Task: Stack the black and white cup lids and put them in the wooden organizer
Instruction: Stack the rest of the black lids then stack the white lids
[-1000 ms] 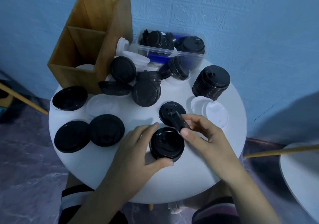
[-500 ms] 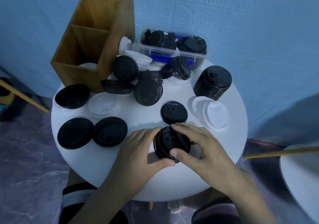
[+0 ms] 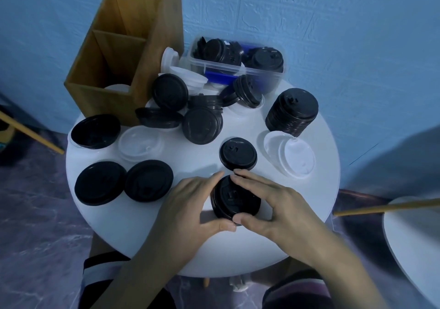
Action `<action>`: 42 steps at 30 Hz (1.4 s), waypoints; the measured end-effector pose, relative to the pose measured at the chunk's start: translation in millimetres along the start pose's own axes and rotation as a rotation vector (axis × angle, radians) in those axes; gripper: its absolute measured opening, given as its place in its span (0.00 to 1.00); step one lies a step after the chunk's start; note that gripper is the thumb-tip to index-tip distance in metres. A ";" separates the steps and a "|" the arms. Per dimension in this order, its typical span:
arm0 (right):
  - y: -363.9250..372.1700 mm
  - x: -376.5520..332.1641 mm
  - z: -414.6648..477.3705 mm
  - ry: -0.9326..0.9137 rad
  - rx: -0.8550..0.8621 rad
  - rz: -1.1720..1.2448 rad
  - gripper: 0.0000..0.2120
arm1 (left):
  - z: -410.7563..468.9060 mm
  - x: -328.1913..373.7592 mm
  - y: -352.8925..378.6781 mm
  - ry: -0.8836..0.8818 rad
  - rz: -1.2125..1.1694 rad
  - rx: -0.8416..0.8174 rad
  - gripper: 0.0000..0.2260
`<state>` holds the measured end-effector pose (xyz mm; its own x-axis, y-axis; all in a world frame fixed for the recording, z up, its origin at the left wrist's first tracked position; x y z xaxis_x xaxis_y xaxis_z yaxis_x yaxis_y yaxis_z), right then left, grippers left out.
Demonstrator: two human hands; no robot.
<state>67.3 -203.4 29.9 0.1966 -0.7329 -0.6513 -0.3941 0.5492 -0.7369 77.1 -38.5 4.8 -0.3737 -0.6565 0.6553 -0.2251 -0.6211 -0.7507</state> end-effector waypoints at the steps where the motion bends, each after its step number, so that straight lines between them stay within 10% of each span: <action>1: 1.0 0.5 0.3 -0.003 -0.003 0.006 0.32 | 0.4 1.0 -0.4 0.007 -0.002 -0.003 0.36; 26: 0.8 21.6 -1.9 0.079 0.098 0.056 0.44 | -1.6 4.5 7.6 0.081 0.183 -0.019 0.28; 35: 9.9 18.6 4.9 0.056 -0.122 0.433 0.35 | -5.4 -0.5 -2.8 -0.015 -0.041 0.001 0.31; 42: -40.3 21.0 28.0 0.111 0.219 0.233 0.16 | -10.7 4.8 -4.8 -0.036 -0.048 0.017 0.28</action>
<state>112.5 -229.7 40.9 0.0207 -0.6100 -0.7921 -0.2119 0.7716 -0.5998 66.7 -34.0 10.7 -0.3303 -0.6403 0.6935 -0.2267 -0.6594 -0.7168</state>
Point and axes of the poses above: each hand's wrist, its own z-axis towards the middle knuckle, its own y-axis out of the palm, x = y × z, the point moved 8 cm from there along z, towards the middle knuckle, and after that the axes turned 9 degrees about -x, right-handed, at the moved point
